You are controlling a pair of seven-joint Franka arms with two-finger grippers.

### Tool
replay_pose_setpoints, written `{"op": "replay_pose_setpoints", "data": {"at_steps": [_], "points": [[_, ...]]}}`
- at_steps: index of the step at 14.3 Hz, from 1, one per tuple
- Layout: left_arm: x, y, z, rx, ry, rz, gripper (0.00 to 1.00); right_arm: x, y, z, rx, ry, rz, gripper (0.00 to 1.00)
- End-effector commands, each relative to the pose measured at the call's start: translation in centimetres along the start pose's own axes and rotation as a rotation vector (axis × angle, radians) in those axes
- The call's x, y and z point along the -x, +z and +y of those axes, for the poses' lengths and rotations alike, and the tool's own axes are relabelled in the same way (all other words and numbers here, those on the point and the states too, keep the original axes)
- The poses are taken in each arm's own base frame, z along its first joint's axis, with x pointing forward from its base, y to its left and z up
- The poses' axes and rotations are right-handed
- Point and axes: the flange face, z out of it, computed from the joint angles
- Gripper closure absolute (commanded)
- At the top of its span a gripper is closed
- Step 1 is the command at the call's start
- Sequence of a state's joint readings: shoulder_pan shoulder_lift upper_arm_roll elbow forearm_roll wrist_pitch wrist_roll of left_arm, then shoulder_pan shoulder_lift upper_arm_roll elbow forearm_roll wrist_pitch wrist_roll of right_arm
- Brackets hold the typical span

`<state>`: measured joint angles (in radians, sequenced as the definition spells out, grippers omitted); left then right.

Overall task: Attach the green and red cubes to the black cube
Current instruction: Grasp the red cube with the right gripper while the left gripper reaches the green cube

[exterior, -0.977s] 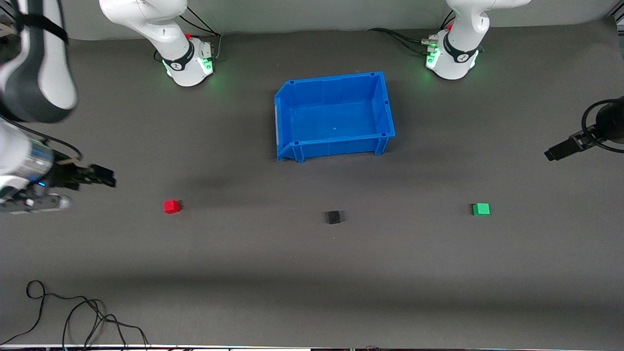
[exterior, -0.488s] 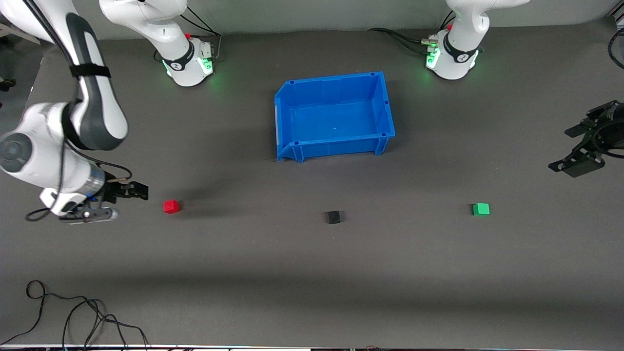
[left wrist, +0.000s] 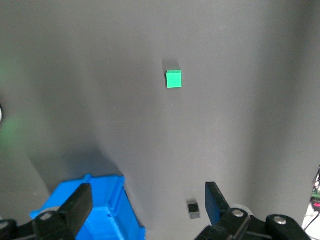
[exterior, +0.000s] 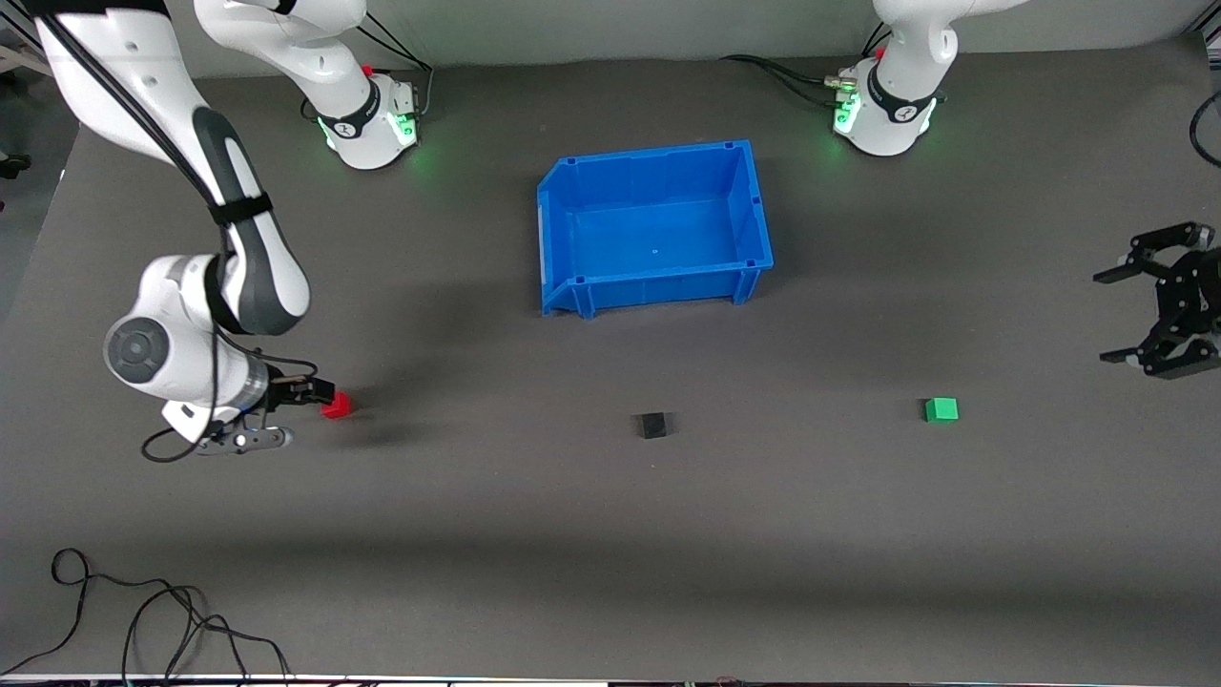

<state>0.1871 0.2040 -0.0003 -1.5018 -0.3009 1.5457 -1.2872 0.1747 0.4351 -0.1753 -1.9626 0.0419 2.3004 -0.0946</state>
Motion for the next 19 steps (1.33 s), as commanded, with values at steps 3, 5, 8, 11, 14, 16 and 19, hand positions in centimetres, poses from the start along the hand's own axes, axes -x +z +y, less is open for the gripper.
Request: {"op": "replay_pose_setpoints", "data": {"at_steps": [3, 5, 8, 11, 14, 16, 19], "points": [[-3.1, 5.0, 1.2, 0.021, -0.065, -0.071, 0.00, -0.1, 3.7, -1.2, -0.020, -0.021, 0.031, 0.00], [-4.2, 7.7, 2.3, 0.002, -0.050, -0.102, 0.00, 0.6, 5.2, -1.2, -0.015, -0.020, 0.048, 0.00], [-5.7, 12.4, 3.7, 0.008, -0.053, -0.097, 0.00, 1.4, 6.7, -1.3, -0.010, -0.022, 0.064, 0.00], [-7.8, 17.1, 4.0, 0.047, 0.000, -0.138, 0.00, 1.4, 6.6, -1.1, -0.009, -0.033, 0.066, 0.07], [-9.4, 21.5, 3.6, 0.085, 0.018, -0.150, 0.00, 1.4, 6.6, -1.2, -0.010, -0.032, 0.066, 0.31], [-10.5, 24.3, 3.2, 0.108, 0.041, -0.151, 0.00, 1.4, 6.6, -1.2, -0.010, -0.031, 0.064, 0.36], [-11.9, 28.2, 3.2, 0.115, 0.055, -0.143, 0.00, 1.4, 6.6, -0.9, -0.010, -0.027, 0.067, 0.36]]}}
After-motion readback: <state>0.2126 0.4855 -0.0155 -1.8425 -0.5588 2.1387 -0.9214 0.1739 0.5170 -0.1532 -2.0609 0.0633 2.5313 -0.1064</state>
